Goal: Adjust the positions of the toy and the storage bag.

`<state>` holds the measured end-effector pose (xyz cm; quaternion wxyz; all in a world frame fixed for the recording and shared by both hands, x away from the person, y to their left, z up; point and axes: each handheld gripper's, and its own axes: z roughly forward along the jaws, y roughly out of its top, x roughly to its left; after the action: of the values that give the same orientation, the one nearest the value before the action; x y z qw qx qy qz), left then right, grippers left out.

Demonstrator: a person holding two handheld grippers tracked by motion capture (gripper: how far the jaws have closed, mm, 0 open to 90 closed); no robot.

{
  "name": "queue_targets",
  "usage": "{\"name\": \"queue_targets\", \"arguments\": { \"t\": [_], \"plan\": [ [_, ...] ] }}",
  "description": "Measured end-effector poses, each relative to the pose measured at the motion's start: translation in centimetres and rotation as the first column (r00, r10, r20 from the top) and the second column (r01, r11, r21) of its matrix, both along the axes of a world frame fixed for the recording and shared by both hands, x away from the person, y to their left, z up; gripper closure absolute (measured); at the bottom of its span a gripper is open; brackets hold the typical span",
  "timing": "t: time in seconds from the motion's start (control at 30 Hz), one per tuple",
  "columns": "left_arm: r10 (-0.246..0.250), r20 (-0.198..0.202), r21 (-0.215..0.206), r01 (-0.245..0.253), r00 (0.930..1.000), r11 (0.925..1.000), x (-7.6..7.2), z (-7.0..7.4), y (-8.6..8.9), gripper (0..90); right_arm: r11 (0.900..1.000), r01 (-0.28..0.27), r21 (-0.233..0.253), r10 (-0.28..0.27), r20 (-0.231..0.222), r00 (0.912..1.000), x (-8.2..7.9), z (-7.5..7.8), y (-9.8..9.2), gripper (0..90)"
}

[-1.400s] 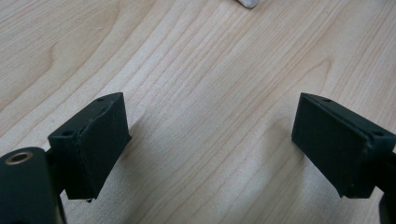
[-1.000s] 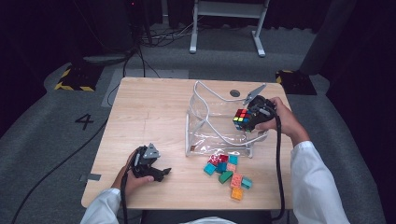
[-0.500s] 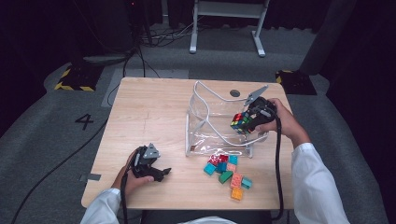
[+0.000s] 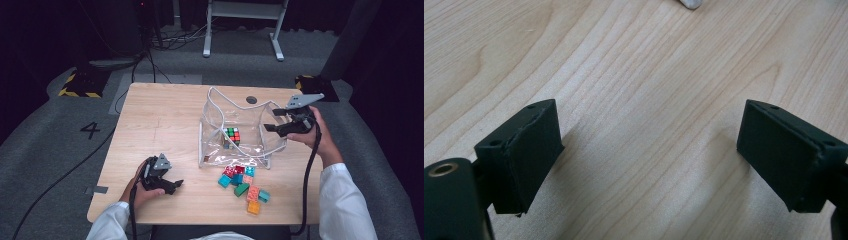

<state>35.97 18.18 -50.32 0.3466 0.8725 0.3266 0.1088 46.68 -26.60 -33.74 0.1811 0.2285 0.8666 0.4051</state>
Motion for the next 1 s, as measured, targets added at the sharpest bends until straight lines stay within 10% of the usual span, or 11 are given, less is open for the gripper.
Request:
{"name": "queue_targets", "arguments": {
  "t": [0.47,1.0],
  "plan": [
    [0.0,0.0,0.0,0.0,1.0,1.0,0.0,0.0,0.0,10.8,0.997,0.049,0.061,-0.056,0.113,0.992,-4.5,0.8,-2.8,29.8],
    [-0.003,-0.001,0.003,0.003,1.0,1.0,0.0,0.0,0.0,10.8,0.989,0.069,0.134,-0.084,0.108,0.9906,-7.5,-2.3,-7.1,28.1]
  ]
}}
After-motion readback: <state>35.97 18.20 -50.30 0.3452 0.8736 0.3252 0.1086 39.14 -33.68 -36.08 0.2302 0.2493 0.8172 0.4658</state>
